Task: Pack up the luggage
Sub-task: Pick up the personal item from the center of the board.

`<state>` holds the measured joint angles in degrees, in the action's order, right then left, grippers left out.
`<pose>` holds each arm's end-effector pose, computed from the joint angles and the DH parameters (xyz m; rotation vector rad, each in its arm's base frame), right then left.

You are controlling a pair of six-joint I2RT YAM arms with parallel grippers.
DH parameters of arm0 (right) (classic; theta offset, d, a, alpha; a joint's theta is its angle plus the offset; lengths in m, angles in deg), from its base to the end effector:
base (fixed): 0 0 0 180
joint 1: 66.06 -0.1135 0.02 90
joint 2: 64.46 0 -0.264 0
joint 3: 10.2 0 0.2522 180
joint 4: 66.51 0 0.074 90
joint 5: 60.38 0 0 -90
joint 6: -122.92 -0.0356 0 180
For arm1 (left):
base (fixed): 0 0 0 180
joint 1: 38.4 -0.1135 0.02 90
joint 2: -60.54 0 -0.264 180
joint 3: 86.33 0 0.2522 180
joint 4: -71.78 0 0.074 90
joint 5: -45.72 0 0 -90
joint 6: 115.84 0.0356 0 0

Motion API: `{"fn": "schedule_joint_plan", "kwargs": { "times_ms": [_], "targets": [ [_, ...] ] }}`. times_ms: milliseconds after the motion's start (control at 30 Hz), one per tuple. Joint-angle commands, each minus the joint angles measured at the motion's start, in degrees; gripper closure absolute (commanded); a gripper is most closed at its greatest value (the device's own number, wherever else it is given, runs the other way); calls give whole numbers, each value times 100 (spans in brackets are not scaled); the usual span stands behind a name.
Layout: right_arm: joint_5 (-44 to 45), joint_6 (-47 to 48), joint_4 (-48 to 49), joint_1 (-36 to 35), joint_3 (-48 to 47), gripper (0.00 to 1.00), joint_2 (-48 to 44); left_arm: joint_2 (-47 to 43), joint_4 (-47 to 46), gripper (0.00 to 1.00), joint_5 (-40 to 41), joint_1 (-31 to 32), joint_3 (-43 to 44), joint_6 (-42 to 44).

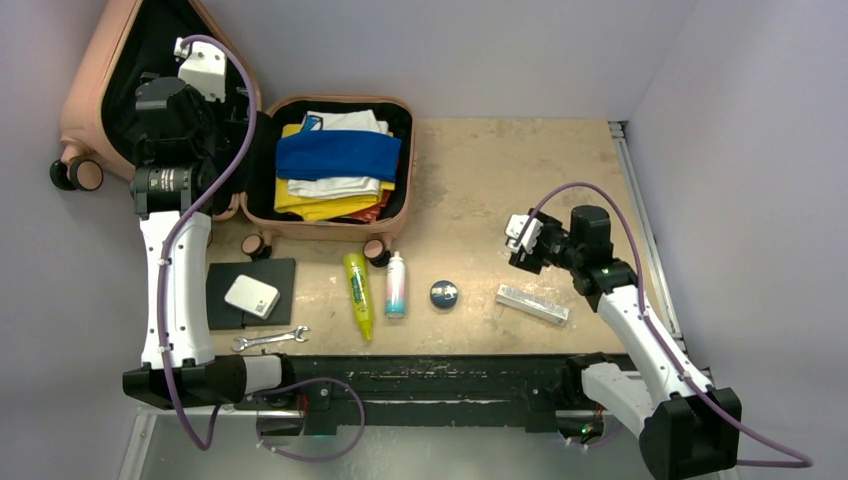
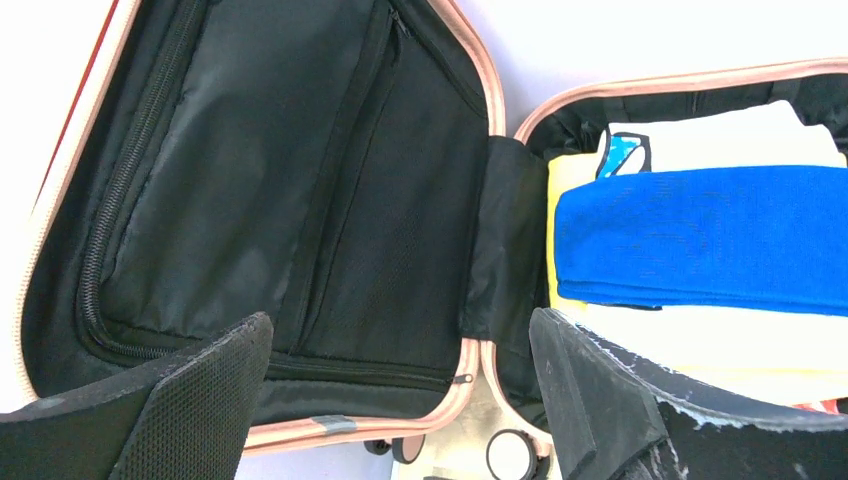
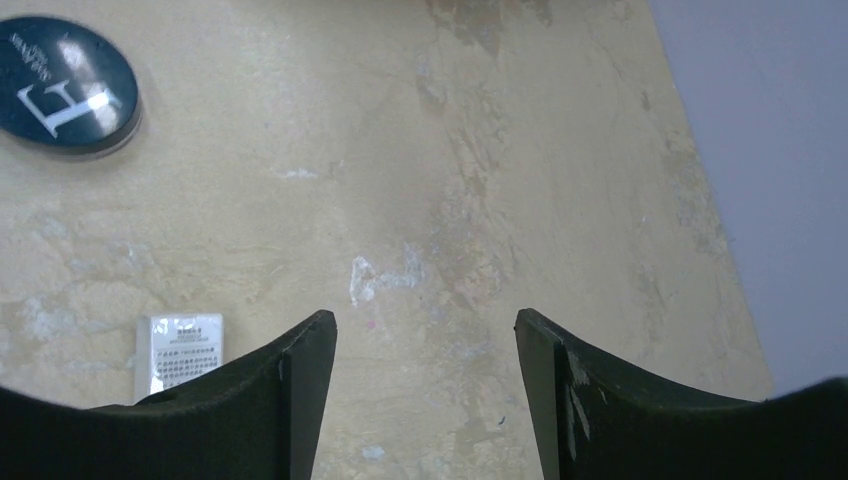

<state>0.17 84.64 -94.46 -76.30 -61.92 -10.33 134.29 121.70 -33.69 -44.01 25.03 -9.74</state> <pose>0.2015 0.0542 0.2638 -1.2910 1.5635 0.0858 0.2506 0.0312 0.4976 0.0307 1.8027 0.4363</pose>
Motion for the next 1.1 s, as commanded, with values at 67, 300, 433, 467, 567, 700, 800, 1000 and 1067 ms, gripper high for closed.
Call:
{"fn": "schedule_joint_plan", "kwargs": {
  "times_ms": [67, 300, 433, 467, 567, 700, 800, 1000, 1067],
  "targets": [
    [312, 1322, -1568, -20, -193, 30, 282, -57, 421, 1, -100, -25, 246, 43],
    [949, 1988, -2504, -22, 87, 28, 445, -273, 435, 1, -408, -24, -2, -105],
    [919, 1889, -2625, -21, 87, 28, 478, -322, 464, 1, -574, -24, -100, -205],
    [923, 1863, -2635, -22, 70, 28, 484, -338, 474, 1, -602, -21, -139, -224],
    [862, 2089, -2861, -22, -22, 27, 544, -368, 480, 1, -673, -24, -222, -239],
    [751, 2635, -3196, -31, -75, 21, 658, -424, 505, 1, -756, -23, -319, -259],
    [652, 2822, -3270, -92, -119, 21, 777, -477, 468, 1, -821, -20, -470, -297],
    [858, 2547, -2540, -308, 152, 23, 1074, -596, 364, 1, -1031, -26, -950, -424],
    [1067, 2490, -2293, -451, 339, 25, 1328, -602, 364, 1, -1203, -26, -1072, -457]
  ]
}}
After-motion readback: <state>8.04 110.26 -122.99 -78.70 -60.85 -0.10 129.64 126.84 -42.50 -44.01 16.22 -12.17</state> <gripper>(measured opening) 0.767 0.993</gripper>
